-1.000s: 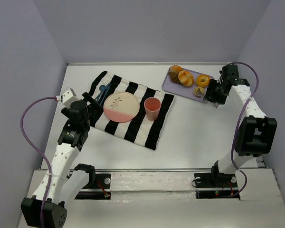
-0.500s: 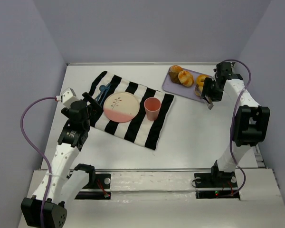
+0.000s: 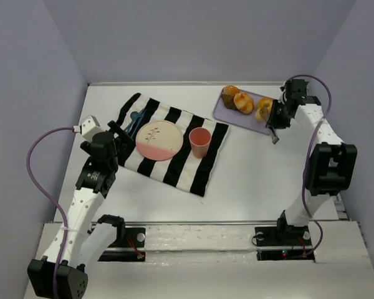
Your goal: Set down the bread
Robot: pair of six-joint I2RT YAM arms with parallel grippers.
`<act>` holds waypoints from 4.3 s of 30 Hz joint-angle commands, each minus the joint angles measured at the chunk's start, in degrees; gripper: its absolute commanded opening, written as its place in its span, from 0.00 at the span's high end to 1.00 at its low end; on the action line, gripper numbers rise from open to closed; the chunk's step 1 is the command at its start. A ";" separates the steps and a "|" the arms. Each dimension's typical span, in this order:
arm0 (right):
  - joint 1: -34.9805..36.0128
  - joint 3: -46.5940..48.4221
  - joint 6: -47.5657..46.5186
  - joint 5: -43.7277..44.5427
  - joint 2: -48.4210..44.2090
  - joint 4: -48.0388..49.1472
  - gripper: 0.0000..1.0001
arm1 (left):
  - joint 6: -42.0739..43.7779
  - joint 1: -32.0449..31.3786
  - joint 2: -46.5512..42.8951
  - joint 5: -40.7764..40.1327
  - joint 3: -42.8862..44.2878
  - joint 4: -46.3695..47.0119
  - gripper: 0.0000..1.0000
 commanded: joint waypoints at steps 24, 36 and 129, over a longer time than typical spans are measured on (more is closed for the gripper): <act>54.05 33.19 0.94 13.56 13.23 -2.53 0.73 | -13.65 0.17 1.22 -3.82 6.53 -11.49 0.01; 54.58 42.18 5.43 20.35 25.93 -8.60 0.62 | -14.97 0.17 -1.07 -5.14 4.95 -11.31 0.01; -0.18 -26.81 13.52 17.71 -50.88 10.12 0.00 | -11.37 0.26 3.14 -1.45 6.26 -6.83 0.01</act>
